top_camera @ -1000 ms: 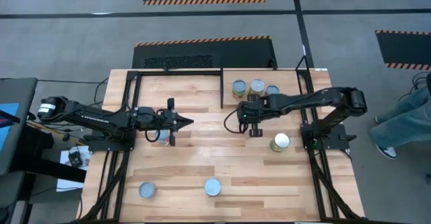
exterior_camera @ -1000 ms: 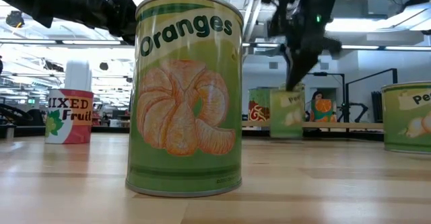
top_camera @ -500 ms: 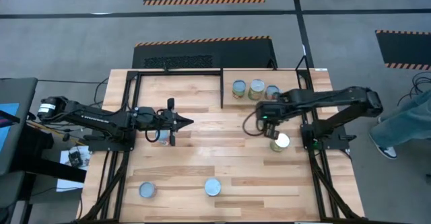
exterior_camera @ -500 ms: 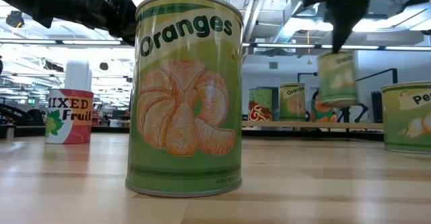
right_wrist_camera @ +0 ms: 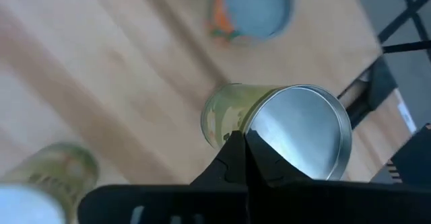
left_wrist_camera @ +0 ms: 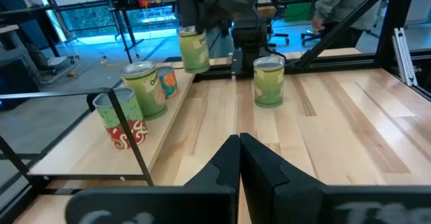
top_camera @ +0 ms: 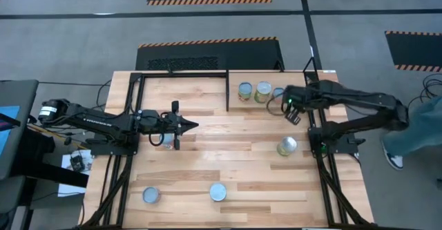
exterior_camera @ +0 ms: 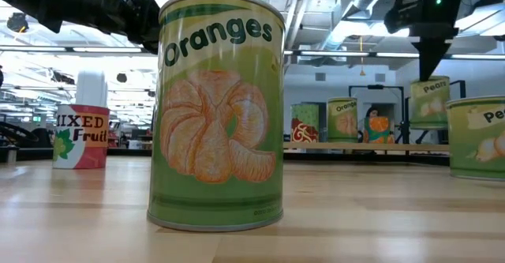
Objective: Pick and place cans onto a shelf
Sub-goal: Put the left canned pears on the shelf
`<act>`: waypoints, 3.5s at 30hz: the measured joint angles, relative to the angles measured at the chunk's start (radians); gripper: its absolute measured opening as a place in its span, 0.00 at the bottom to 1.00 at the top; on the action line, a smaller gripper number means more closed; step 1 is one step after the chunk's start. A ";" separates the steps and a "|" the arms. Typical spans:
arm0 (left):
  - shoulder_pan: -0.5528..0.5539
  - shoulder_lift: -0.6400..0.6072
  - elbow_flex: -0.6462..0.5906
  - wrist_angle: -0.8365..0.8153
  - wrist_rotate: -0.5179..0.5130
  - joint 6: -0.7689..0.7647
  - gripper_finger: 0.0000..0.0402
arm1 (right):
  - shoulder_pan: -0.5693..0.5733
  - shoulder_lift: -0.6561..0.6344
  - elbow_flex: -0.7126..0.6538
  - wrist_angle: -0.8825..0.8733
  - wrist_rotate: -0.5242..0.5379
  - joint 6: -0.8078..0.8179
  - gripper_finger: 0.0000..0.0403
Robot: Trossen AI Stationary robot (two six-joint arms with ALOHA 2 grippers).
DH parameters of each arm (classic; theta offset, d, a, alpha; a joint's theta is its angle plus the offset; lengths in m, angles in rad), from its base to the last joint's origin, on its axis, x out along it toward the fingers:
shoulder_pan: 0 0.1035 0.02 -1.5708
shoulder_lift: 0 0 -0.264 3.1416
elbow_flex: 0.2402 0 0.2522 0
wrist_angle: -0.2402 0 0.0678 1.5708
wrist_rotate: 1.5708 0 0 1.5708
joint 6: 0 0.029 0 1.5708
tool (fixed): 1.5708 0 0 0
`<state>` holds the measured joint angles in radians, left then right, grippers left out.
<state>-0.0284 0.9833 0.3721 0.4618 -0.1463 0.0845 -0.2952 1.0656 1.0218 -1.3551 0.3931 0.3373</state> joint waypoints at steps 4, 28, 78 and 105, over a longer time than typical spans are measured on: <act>0.000 0.000 0.000 0.000 0.000 0.001 0.00 | -0.123 -0.022 -0.029 0.073 -0.002 -0.117 0.01; 0.000 0.000 0.000 -0.001 0.000 0.001 0.00 | -0.397 -0.011 -0.038 0.220 -0.142 -0.419 0.01; 0.000 0.000 0.000 -0.001 0.000 -0.001 0.00 | -0.440 0.053 -0.038 0.240 -0.159 -0.493 0.02; 0.000 0.000 0.000 -0.001 0.000 -0.003 0.00 | -0.440 0.053 -0.038 0.242 -0.169 -0.469 0.13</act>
<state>-0.0287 0.9836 0.3721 0.4610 -0.1459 0.0817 -0.7357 1.1191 0.9833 -1.1130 0.2237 -0.1314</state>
